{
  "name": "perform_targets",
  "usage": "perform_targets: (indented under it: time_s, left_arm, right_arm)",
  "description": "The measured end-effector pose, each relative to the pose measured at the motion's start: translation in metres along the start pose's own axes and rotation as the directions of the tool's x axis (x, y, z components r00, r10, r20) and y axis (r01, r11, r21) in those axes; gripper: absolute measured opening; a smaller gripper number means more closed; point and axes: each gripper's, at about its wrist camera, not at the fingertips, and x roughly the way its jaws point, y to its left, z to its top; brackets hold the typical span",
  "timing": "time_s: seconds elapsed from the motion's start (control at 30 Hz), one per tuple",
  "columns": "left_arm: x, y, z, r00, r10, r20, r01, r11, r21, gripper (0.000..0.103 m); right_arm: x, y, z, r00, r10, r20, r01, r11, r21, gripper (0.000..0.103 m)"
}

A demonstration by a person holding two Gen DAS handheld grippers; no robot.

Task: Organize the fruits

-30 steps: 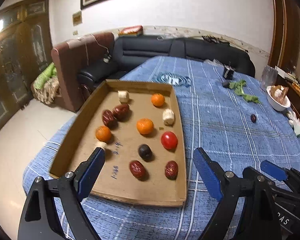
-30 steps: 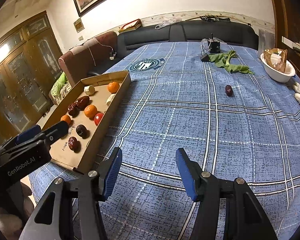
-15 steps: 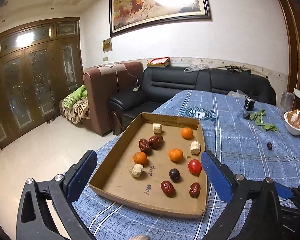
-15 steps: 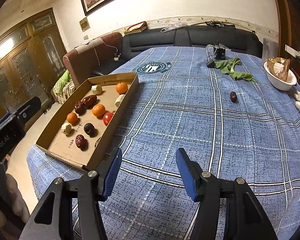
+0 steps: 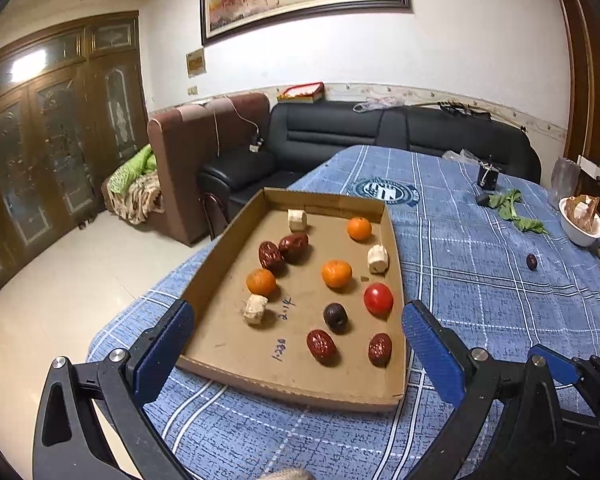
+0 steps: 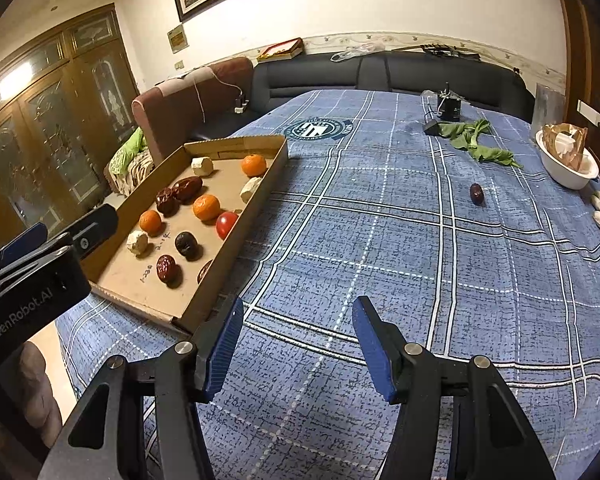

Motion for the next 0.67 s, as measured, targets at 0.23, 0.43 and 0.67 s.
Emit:
perform_targets:
  time_s: [0.23,0.43,0.67]
  left_arm:
    - [0.008,0.001,-0.003,0.999,-0.029,-0.040,0.029,1.000,-0.009,0.103]
    - [0.012,-0.001,-0.005,0.997,-0.052,-0.058,0.052,0.999,-0.008,0.103]
    - [0.020,0.000,-0.002,0.992,-0.073,-0.098,0.073,0.997,-0.010,0.103]
  right_arm:
    - [0.004,0.002,-0.001,1.000,0.000,-0.012,0.000,1.000,-0.004,0.062]
    - [0.008,0.005,-0.002,1.000,0.001,-0.022,-0.001,1.000,-0.015,0.063]
    - [0.015,0.011,-0.004,0.999,0.016,-0.050,-0.018,0.999,-0.037,0.063]
